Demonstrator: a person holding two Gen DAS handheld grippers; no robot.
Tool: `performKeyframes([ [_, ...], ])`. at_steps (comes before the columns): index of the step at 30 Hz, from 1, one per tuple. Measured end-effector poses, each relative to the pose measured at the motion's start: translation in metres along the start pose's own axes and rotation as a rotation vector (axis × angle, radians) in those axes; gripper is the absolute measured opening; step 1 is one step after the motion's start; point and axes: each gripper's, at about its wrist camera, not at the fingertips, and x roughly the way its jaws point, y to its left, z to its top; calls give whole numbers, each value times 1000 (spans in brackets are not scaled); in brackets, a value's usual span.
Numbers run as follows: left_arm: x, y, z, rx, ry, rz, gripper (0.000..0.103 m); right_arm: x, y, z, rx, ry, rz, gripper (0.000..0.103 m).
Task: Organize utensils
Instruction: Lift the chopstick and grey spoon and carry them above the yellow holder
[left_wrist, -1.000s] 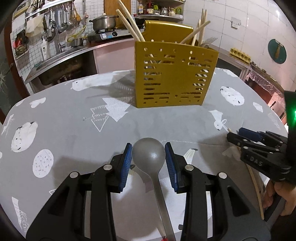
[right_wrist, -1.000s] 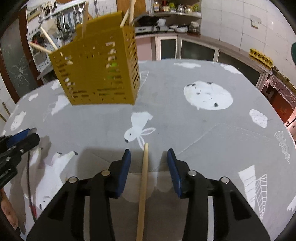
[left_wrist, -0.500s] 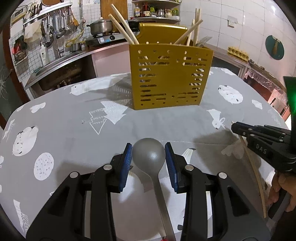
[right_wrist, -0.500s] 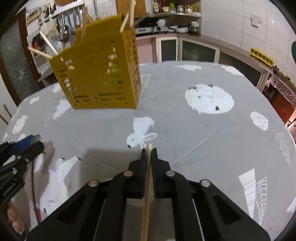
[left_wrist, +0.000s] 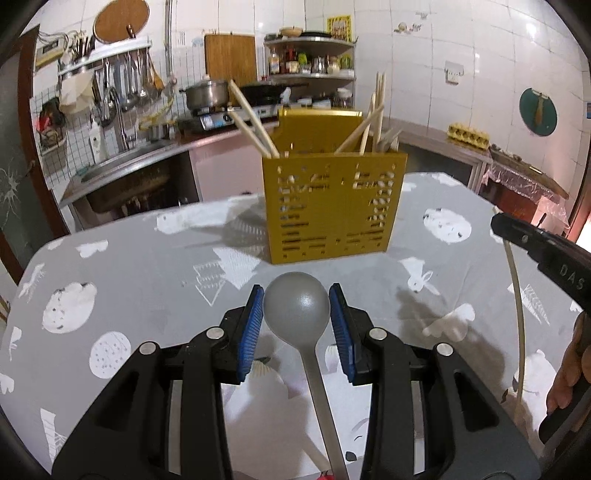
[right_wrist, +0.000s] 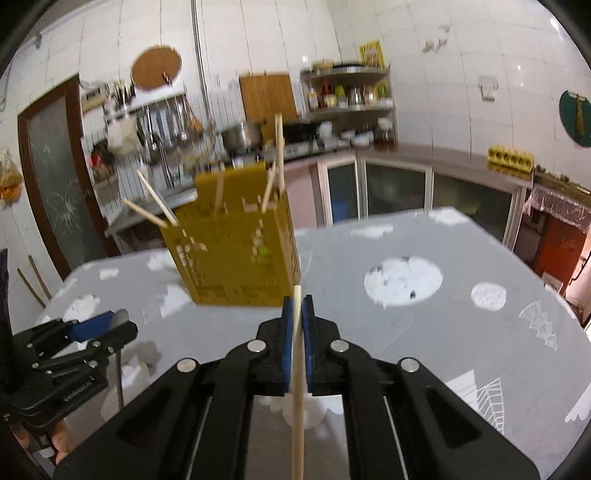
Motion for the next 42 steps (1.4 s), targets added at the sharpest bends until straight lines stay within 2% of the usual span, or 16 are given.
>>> performKeyframes([
  [8,-25,-3,4,25,-115,24,35,-34,5,7,-9,-180,3,5],
  [16,-37,2,6,0,-180,32,35,-50,15,3,-38,-273,-11,5],
  [22,-47,6,12,-23,-223,40,35,-58,24,9,-78,-313,-33,5],
  [31,-60,7,29,-28,-273,62,35,-66,31,37,-123,-370,-45,5],
  [42,-67,26,84,-80,-355,50,35,-57,31,86,-108,-401,-22,5],
])
